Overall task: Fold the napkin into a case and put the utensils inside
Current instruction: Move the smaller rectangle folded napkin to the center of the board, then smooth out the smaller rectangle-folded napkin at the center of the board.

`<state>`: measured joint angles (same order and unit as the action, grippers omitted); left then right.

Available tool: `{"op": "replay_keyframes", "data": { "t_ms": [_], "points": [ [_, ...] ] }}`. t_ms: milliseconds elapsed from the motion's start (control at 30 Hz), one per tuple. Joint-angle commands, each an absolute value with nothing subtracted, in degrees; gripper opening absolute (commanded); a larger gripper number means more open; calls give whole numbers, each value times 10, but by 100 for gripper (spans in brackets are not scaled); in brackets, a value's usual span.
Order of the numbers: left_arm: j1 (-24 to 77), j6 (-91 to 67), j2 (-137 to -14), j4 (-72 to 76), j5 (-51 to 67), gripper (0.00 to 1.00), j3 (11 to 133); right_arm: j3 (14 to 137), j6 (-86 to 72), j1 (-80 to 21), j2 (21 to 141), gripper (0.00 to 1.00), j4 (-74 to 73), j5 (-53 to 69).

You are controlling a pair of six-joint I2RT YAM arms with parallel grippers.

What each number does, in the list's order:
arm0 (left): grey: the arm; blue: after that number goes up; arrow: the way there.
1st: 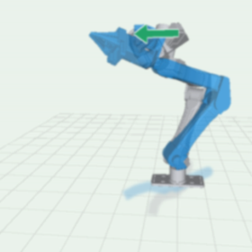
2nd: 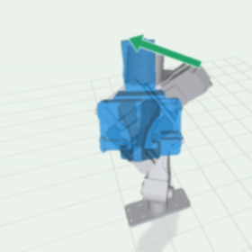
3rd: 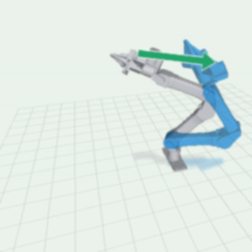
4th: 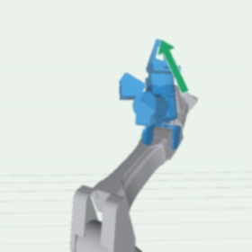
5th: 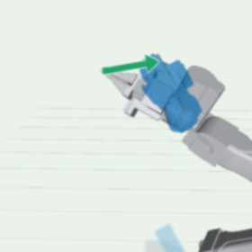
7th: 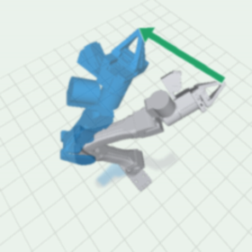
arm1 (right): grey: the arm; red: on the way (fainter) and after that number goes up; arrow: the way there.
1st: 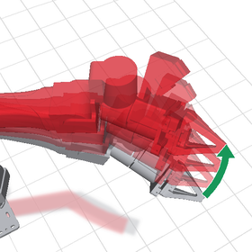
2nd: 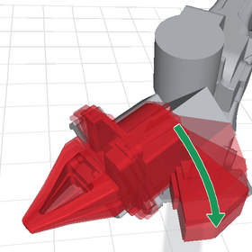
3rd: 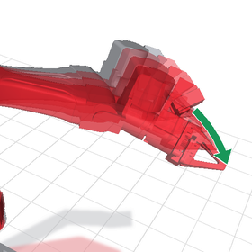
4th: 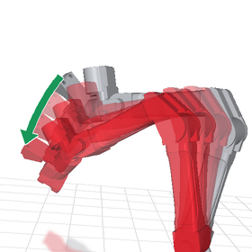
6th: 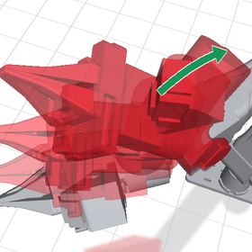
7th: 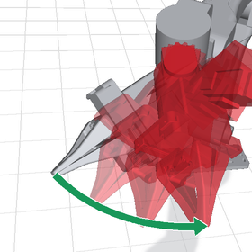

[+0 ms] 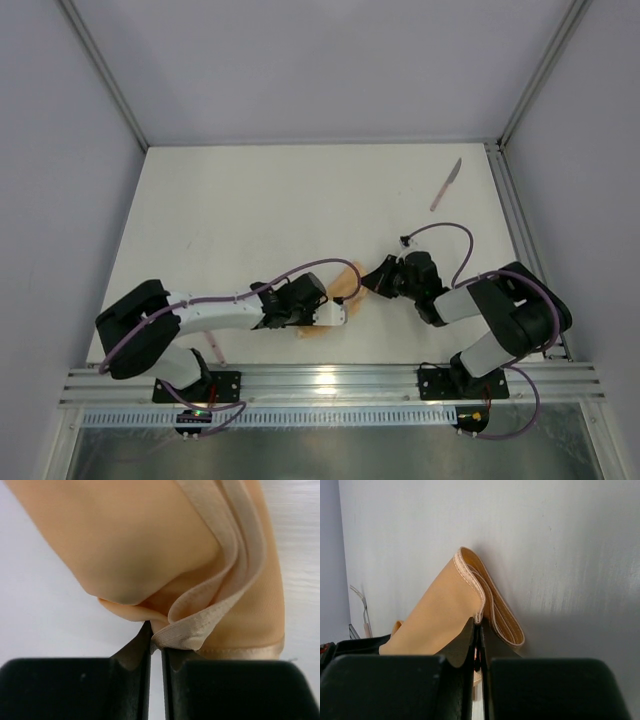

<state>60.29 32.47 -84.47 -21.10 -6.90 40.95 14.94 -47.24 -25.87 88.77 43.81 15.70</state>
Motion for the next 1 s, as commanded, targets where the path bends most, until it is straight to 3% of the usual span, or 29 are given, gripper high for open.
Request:
{"op": "replay_keyframes", "data": {
  "t_ms": [0, 200, 300, 333, 467, 667, 733, 833, 967],
  "points": [
    [571, 354, -862, -68, -168, 8, 374, 162, -477, -269, 902, 4, 417, 114],
    [406, 467, -896, 64, -155, 13, 402, 220, -483, -280, 932, 4, 403, 68],
    [345, 538, -890, 53, -97, 35, 404, 253, -498, -281, 956, 4, 416, 43],
    [339, 553, -884, 44, -77, 49, 401, 261, -503, -283, 963, 4, 424, 43],
    [336, 573, -846, -67, -28, 59, 409, 310, -516, -308, 998, 4, 414, 49],
    [307, 486, -757, -241, 63, 57, 474, 296, -534, -316, 998, 4, 435, 24],
    [279, 448, -735, -312, 156, 53, 511, 295, -527, -317, 994, 4, 428, 23],
    [258, 424, -732, -388, 277, 51, 583, 294, -527, -318, 997, 4, 432, 27],
    [258, 433, -771, -474, 310, 52, 643, 291, -528, -322, 1002, 4, 439, 29]
  ]
}}
